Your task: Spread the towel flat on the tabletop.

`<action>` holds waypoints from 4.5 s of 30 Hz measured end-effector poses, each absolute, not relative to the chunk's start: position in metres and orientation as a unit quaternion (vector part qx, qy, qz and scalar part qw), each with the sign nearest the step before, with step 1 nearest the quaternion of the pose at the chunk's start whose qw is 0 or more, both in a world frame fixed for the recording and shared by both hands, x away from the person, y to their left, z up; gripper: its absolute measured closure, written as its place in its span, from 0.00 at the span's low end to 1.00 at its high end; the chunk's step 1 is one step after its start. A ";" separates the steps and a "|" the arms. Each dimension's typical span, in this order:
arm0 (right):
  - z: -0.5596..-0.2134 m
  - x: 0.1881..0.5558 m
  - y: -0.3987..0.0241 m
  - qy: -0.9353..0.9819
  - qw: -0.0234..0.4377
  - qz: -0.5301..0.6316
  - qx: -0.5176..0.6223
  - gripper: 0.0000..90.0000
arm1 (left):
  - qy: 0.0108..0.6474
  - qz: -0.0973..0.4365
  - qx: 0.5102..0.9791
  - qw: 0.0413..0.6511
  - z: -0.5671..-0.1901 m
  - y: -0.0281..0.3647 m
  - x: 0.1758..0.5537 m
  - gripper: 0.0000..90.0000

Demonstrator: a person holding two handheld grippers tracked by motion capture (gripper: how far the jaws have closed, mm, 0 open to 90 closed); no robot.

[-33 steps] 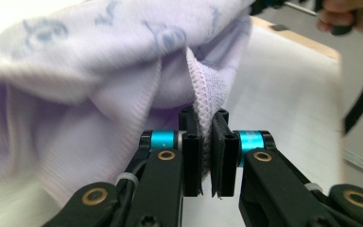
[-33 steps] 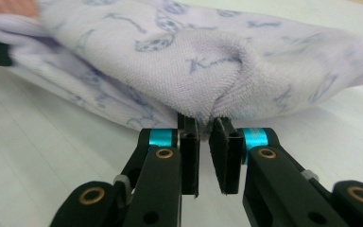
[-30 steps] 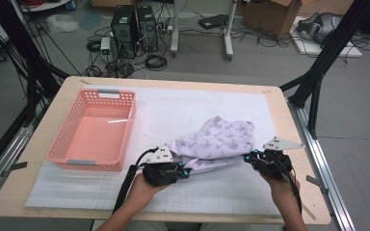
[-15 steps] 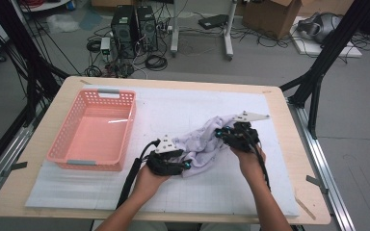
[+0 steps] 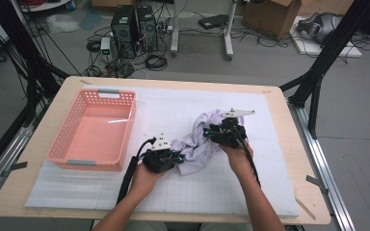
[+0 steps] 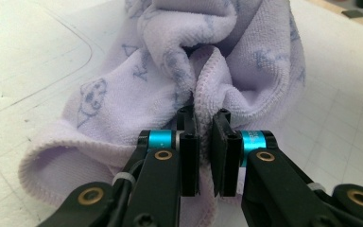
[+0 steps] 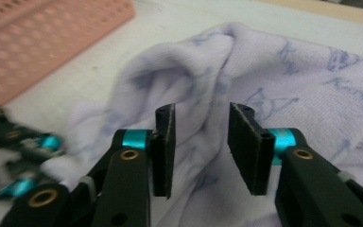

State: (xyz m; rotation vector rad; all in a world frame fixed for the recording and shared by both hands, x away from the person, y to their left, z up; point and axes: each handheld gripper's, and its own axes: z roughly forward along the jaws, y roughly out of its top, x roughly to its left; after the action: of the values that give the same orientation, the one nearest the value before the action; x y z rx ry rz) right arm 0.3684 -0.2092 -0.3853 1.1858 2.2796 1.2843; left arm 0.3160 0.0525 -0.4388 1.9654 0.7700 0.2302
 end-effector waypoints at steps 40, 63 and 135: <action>-0.417 0.292 -0.279 0.802 0.147 0.418 0.400 0.94 | 0.334 0.081 0.777 0.527 -0.432 0.088 0.297 0.91; -0.390 0.364 -0.295 0.707 0.286 0.386 0.519 0.79 | 0.363 0.101 0.757 0.533 -0.435 0.116 0.268 0.92; -0.382 0.205 -0.345 0.755 0.229 0.424 0.444 0.69 | 0.348 0.098 0.760 0.540 -0.438 0.098 0.262 0.59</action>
State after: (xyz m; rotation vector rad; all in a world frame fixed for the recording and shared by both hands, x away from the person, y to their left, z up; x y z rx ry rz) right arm 0.2047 -0.3453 -0.3817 1.2214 2.0786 1.1669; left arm 0.2622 0.0979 -0.4382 1.8079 0.8267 0.2333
